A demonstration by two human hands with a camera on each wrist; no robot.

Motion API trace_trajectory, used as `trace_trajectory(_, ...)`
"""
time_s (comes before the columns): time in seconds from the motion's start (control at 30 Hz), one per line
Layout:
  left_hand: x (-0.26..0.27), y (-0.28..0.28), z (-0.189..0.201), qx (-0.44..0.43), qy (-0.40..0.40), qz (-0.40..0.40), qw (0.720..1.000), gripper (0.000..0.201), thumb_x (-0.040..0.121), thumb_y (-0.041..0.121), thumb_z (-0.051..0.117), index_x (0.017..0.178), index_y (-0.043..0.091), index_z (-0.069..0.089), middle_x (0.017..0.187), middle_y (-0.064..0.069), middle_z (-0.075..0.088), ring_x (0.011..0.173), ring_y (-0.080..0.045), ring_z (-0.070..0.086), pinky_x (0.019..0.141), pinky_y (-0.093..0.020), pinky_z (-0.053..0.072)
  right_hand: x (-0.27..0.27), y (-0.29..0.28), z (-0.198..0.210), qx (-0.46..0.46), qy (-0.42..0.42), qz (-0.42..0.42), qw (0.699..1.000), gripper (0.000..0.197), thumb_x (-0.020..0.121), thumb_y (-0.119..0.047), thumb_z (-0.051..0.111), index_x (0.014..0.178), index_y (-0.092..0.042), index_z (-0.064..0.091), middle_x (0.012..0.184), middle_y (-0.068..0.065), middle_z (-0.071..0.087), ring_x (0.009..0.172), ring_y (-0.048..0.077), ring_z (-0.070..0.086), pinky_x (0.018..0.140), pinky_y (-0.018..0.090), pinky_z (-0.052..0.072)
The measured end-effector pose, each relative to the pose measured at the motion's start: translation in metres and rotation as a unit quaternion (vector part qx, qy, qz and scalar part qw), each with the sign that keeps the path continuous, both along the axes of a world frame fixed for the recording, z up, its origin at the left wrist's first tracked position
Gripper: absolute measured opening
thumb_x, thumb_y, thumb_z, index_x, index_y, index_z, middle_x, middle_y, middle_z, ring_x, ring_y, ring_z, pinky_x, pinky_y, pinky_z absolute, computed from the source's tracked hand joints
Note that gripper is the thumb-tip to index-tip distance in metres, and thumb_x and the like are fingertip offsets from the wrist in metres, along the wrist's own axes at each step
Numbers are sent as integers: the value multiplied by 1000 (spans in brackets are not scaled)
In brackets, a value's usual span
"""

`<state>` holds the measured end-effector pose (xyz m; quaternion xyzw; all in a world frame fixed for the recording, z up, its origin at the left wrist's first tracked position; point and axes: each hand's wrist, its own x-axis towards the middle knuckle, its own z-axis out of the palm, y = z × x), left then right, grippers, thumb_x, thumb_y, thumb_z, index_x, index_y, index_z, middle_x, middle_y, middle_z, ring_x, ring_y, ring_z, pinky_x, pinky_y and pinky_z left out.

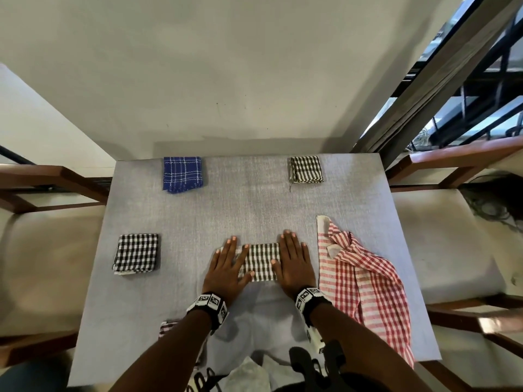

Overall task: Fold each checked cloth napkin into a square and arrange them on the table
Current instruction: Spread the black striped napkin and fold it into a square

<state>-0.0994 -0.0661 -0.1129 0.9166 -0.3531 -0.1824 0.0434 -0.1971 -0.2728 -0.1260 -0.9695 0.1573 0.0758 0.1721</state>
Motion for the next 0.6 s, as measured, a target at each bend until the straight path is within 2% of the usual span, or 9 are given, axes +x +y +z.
trace_trajectory(0.13,2,-2,4,21,5,7,1000,77,90,71,11,154,29,-4,160,-6,-17,148,-25,-12,117,-50,-8,-1,0,10,-5,3,-4,1000,75,98,-48,32,158,-14,1,165,7,-10,151,21,-13,123,48,3)
trace_trajectory(0.2,3,-3,13,0,20,27,999,79,92,68,23,153,25,-4,159,-6,-17,148,-24,-14,117,-49,-11,-6,-3,19,8,-11,-61,998,76,97,-49,35,158,-14,7,165,10,2,152,25,1,123,45,10)
trace_trajectory(0.27,8,-4,28,-45,59,47,996,73,95,55,39,153,22,12,161,-2,6,149,-23,7,120,-45,8,-13,-9,25,18,-35,-121,992,67,95,-47,41,152,-13,30,152,12,36,140,30,34,114,45,33)
trace_trajectory(0.33,16,-8,43,-119,137,90,979,53,96,39,49,143,20,37,143,-2,46,128,-18,46,109,-35,38,-17,-13,27,27,-40,-152,987,55,92,-46,39,138,-14,47,127,11,55,115,28,54,93,41,49)
trace_trajectory(0.4,22,-18,56,-175,239,173,939,29,96,28,52,122,16,57,108,-3,67,94,-14,64,89,-33,52,-17,-14,26,75,-30,-171,982,49,91,-45,33,125,-16,53,114,8,58,102,25,58,81,36,50)
trace_trajectory(0.47,23,-34,63,-212,367,281,861,21,97,20,50,104,5,63,84,-7,70,72,-17,67,78,-38,56,-12,-12,26,96,-7,-194,976,39,95,-41,40,122,-16,53,114,7,58,98,22,57,77,31,48)
trace_trajectory(0.53,20,-50,64,-225,477,375,763,18,98,14,45,93,2,58,74,-10,65,62,-20,62,63,-34,51,-4,-8,27,118,17,-218,969,36,96,-36,47,125,-15,50,116,7,57,98,21,57,77,29,47)
trace_trajectory(0.57,17,-56,65,-223,502,406,730,16,98,12,44,89,4,55,74,-11,62,61,-21,60,61,-30,48,-1,-5,29,136,26,-237,962,36,95,-35,49,125,-14,48,116,8,56,98,24,58,79,32,48)
trace_trajectory(0.6,16,-62,61,-221,509,428,713,14,99,12,44,89,7,53,76,-12,61,62,-23,59,61,-29,47,3,-3,32,156,32,-259,953,37,94,-34,51,124,-13,47,117,9,56,99,26,59,81,35,49)
